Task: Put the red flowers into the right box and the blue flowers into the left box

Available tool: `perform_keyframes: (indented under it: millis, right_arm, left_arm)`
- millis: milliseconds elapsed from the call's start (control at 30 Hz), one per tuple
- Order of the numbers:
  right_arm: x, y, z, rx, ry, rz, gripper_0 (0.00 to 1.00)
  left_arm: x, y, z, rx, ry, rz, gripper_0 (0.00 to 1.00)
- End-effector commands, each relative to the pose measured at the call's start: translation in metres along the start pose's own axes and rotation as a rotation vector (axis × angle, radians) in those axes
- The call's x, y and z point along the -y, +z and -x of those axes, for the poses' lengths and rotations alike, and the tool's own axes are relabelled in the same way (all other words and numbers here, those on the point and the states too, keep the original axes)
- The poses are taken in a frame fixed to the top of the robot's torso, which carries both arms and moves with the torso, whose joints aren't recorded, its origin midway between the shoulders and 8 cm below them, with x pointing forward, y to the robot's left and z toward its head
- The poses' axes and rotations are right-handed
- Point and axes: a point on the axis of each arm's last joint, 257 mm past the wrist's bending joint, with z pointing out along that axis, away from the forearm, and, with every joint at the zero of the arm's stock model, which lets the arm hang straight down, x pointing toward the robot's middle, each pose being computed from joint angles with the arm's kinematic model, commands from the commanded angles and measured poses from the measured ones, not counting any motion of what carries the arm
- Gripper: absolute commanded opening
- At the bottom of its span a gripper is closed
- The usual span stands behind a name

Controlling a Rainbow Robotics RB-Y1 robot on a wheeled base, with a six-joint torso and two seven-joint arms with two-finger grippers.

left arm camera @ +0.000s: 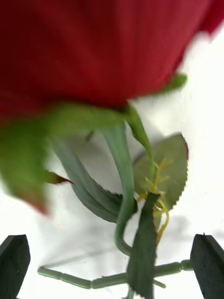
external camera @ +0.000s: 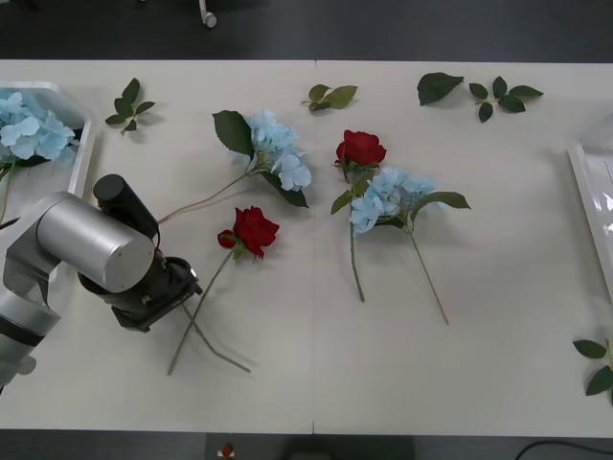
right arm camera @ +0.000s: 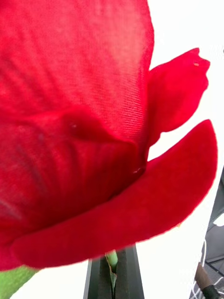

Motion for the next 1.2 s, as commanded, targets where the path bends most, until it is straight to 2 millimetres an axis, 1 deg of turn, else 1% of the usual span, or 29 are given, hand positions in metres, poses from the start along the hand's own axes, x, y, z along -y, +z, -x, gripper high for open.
perform_keyframes:
  millis: [33, 100, 233, 267, 333, 367, 400, 433, 467, 500, 533, 600, 633, 667, 700, 767, 867, 933, 967, 1033, 1100, 1200]
  right_arm:
    - [0.002, 0.011, 0.005, 0.042, 0.114, -0.027, 0.0]
    - [-0.005, 0.016, 0.003, 0.043, 0.142, -0.033, 0.0]
    - [-0.012, 0.021, 0.003, 0.041, 0.166, -0.049, 0.0]
    - [-0.014, 0.021, 0.003, 0.039, 0.165, -0.052, 0.0]
    - [-0.014, 0.022, 0.003, 0.038, 0.164, -0.061, 0.0]
    - [-0.013, 0.022, 0.002, 0.036, 0.161, -0.065, 0.0]
    - [-0.013, 0.022, 0.002, 0.038, 0.161, -0.065, 0.03]
    - [-0.012, 0.022, 0.002, 0.037, 0.159, -0.066, 0.19]
    - [-0.013, 0.023, 0.002, 0.038, 0.157, -0.066, 0.29]
    - [-0.011, 0.022, 0.002, 0.04, 0.153, -0.067, 0.55]
    - [-0.011, 0.023, 0.002, 0.039, 0.15, -0.069, 0.65]
    - [-0.012, 0.022, 0.003, 0.041, 0.138, -0.066, 0.88]
    - [-0.013, 0.022, 0.003, 0.04, 0.132, -0.065, 0.92]
    - [-0.015, 0.022, 0.005, 0.044, 0.111, -0.06, 0.97]
    - [-0.017, 0.021, 0.007, 0.046, 0.091, -0.049, 1.0]
    - [-0.019, 0.02, 0.009, 0.054, 0.085, -0.03, 1.0]
    - [-0.028, 0.016, 0.012, 0.049, 0.087, 0.027, 1.0]
    - [-0.037, 0.007, 0.016, 0.038, 0.089, 0.087, 1.0]
    - [-0.044, 0.002, 0.02, 0.034, 0.087, 0.122, 1.0]
    - [-0.052, -0.01, 0.027, 0.028, 0.085, 0.174, 1.0]
    - [-0.063, -0.024, 0.032, 0.016, 0.082, 0.231, 1.0]
    - [-0.087, -0.05, 0.045, 0.018, 0.064, 0.329, 1.0]
  left_arm:
    - [0.006, -0.001, -0.001, 0.009, 0.016, -0.02, 0.98]
    - [0.007, 0.0, -0.003, 0.008, 0.018, -0.022, 0.95]
    - [0.006, 0.004, -0.005, 0.011, 0.023, -0.023, 0.86]
    - [0.007, 0.005, -0.006, 0.011, 0.027, -0.025, 0.79]
    - [0.006, 0.007, -0.006, 0.017, 0.033, -0.021, 0.54]
    - [0.006, 0.007, -0.006, 0.02, 0.034, -0.019, 0.43]
    - [0.004, 0.008, -0.006, 0.019, 0.033, -0.016, 0.32]
    - [0.004, 0.008, -0.006, 0.02, 0.034, -0.015, 0.18]
    - [0.004, 0.008, -0.006, 0.021, 0.035, -0.015, 0.12]
    - [0.004, 0.009, -0.006, 0.022, 0.033, -0.016, 0.03]
    - [0.003, 0.009, -0.007, 0.022, 0.033, -0.015, 0.01]
    - [0.002, 0.011, -0.006, 0.028, 0.033, -0.016, 0.0]
    - [0.001, 0.012, -0.006, 0.028, 0.034, -0.014, 0.0]
    - [0.0, 0.013, -0.007, 0.029, 0.035, -0.014, 0.0]
    - [0.0, 0.014, -0.007, 0.032, 0.037, -0.014, 0.0]
    - [0.001, 0.014, -0.007, 0.035, 0.039, -0.015, 0.0]
    - [0.0, 0.014, -0.006, 0.04, 0.042, -0.012, 0.0]
    - [0.002, 0.011, -0.003, 0.055, 0.05, -0.017, 0.0]
    - [0.004, 0.006, 0.001, 0.067, 0.054, -0.024, 0.0]
    - [0.005, -0.005, 0.008, 0.089, 0.068, -0.026, 0.0]
    - [0.004, -0.02, 0.017, 0.109, 0.099, -0.022, 0.0]
    - [0.002, -0.047, 0.028, 0.136, 0.154, -0.02, 0.0]
